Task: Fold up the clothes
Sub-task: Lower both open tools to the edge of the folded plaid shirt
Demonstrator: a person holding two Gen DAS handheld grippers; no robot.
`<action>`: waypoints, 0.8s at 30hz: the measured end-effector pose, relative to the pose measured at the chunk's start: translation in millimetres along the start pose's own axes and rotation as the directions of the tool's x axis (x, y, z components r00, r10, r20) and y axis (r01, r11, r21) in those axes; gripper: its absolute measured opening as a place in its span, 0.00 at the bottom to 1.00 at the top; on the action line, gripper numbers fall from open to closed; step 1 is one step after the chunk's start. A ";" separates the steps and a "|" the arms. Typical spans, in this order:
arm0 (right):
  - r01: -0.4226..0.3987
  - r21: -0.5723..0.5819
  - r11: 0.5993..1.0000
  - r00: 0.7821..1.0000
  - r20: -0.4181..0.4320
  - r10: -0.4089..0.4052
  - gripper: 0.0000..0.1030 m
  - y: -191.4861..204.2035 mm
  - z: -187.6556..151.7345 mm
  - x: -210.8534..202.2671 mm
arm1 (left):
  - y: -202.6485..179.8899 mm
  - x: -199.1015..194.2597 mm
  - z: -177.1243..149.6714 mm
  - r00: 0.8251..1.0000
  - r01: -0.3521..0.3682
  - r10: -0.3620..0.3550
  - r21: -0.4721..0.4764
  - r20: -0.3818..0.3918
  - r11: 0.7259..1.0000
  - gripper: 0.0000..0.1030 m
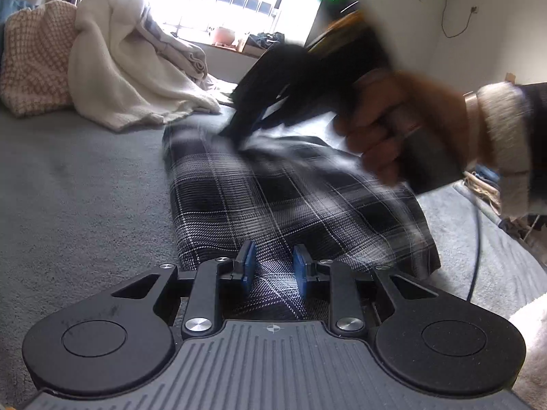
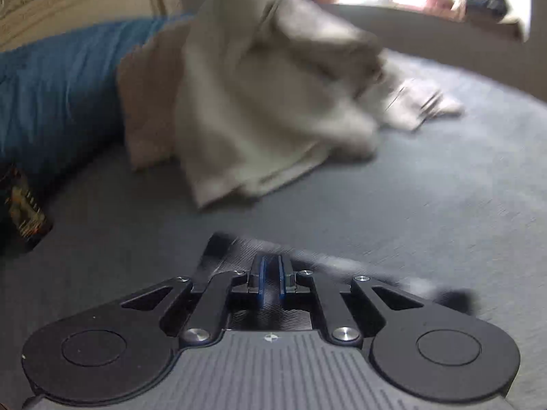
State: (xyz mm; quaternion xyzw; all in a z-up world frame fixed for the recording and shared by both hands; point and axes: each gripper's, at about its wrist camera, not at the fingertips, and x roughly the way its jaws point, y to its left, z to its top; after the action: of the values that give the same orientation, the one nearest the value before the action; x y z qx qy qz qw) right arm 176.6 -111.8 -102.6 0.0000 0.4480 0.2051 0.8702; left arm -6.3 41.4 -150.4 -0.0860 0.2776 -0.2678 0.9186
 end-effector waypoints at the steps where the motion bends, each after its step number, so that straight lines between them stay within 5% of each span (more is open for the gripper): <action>1: 0.013 0.022 1.000 1.000 -0.018 -0.012 0.07 -2.6 -3.6 14.1 | 0.0 -0.1 -0.1 1.000 0.000 0.000 0.000 0.000 1.000 0.23; 5: 0.002 0.181 0.983 1.000 -0.006 -0.001 0.04 -20.5 -0.4 14.1 | -0.1 -0.3 -0.5 1.000 0.000 0.000 0.002 0.000 1.000 0.23; 11: 0.079 0.184 0.980 0.992 0.084 -0.096 0.07 -26.8 -10.0 -59.1 | -0.7 -0.1 -1.0 1.000 -0.002 0.002 -0.012 0.002 1.000 0.24; 16: 0.161 0.210 0.964 0.981 0.073 -0.180 0.07 -42.7 -33.7 -111.4 | -1.4 1.2 2.8 1.000 -0.006 0.006 -0.005 -0.019 1.000 0.25; 21: 0.250 0.229 0.941 0.968 -0.058 -0.243 0.06 -64.6 -64.8 -94.5 | -4.5 3.6 8.9 0.998 -0.021 0.022 0.010 -0.054 1.000 0.25; 24: 0.225 0.273 0.935 0.974 -0.038 -0.224 0.04 -74.6 -76.3 -85.1 | -7.3 5.3 14.5 0.996 -0.033 0.036 0.035 -0.078 0.999 0.27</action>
State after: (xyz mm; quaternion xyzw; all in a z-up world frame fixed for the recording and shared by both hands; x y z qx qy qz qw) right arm 100.0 -224.5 -95.6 0.0692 0.4720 0.0401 0.8780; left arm 2.2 32.6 -138.6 -0.0552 0.3105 -0.2597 0.9127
